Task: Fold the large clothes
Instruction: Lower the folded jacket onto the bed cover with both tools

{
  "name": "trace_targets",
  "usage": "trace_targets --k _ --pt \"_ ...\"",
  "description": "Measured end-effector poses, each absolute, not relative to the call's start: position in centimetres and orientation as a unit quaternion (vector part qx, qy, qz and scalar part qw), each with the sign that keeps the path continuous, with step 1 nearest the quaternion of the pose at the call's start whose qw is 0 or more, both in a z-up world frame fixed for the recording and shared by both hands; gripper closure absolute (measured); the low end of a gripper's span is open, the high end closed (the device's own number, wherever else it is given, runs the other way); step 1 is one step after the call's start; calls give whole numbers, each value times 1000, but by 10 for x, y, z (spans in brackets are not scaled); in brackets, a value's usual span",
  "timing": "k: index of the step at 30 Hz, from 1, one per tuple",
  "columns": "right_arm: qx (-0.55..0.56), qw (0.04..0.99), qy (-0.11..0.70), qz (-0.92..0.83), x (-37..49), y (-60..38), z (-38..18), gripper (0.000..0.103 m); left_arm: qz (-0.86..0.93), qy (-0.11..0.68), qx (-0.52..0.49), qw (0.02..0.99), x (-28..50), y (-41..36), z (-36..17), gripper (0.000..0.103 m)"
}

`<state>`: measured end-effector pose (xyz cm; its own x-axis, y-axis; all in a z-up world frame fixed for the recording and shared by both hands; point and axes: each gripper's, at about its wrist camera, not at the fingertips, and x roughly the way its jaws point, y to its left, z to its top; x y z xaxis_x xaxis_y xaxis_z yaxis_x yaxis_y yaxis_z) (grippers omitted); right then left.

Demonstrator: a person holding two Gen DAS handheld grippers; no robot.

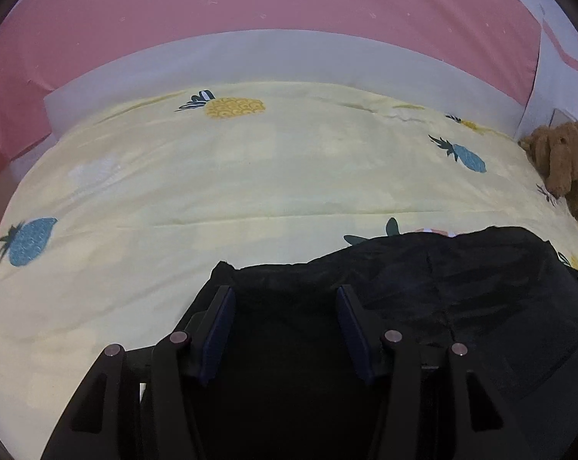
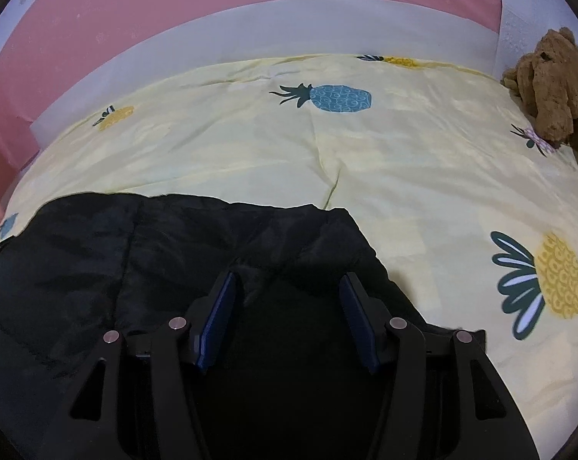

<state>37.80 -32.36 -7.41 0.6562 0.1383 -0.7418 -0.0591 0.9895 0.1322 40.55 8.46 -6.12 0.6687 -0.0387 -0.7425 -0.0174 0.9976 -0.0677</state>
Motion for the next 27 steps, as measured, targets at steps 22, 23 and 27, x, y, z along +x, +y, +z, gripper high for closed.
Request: trace_targets --k 22,23,27 --pt "38 914 395 77 349 -257 -27 45 -104 383 -51 917 380 -24 0 52" --pt "45 914 397 73 353 -259 -34 44 -104 401 -55 909 388 -32 -11 52" --pt "60 919 382 73 358 -264 -52 40 -83 414 -33 906 400 -49 -46 52"
